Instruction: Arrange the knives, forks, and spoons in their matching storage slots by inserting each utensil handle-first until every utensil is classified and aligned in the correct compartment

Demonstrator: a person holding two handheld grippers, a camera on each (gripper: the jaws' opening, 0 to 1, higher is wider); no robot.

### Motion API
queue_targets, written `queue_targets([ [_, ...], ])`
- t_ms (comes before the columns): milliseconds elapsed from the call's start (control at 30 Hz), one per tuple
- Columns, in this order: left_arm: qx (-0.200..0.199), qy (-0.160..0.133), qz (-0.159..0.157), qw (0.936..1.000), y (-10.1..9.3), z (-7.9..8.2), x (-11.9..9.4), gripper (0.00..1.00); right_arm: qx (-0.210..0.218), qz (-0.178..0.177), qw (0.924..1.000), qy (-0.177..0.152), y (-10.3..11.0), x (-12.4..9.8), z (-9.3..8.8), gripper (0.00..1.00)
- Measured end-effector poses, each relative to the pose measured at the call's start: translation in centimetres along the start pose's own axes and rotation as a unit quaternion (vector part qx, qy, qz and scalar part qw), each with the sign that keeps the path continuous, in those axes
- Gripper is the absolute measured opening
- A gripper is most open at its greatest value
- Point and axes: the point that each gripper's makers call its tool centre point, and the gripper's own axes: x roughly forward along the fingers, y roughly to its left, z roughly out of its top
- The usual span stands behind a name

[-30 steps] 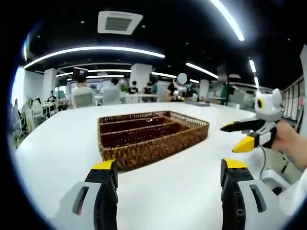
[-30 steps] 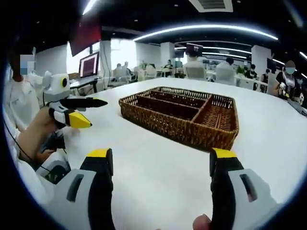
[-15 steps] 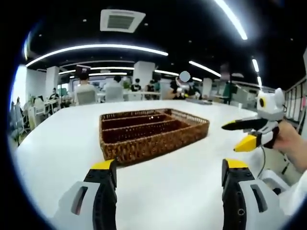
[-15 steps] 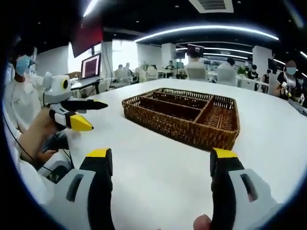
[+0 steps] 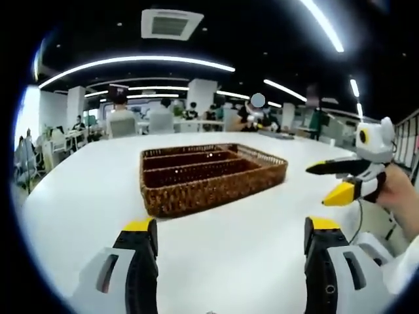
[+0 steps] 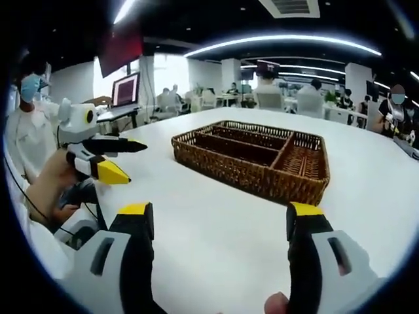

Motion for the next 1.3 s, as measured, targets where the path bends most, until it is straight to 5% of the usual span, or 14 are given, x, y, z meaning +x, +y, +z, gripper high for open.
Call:
queue_targets([
  [1300,0.002,0.014,0.012,0.9998,-1.0,-0.2,-0.6,0.96,0.011,-0.003,0.9999,0.009,0.1,0.3,-0.7,0.87],
])
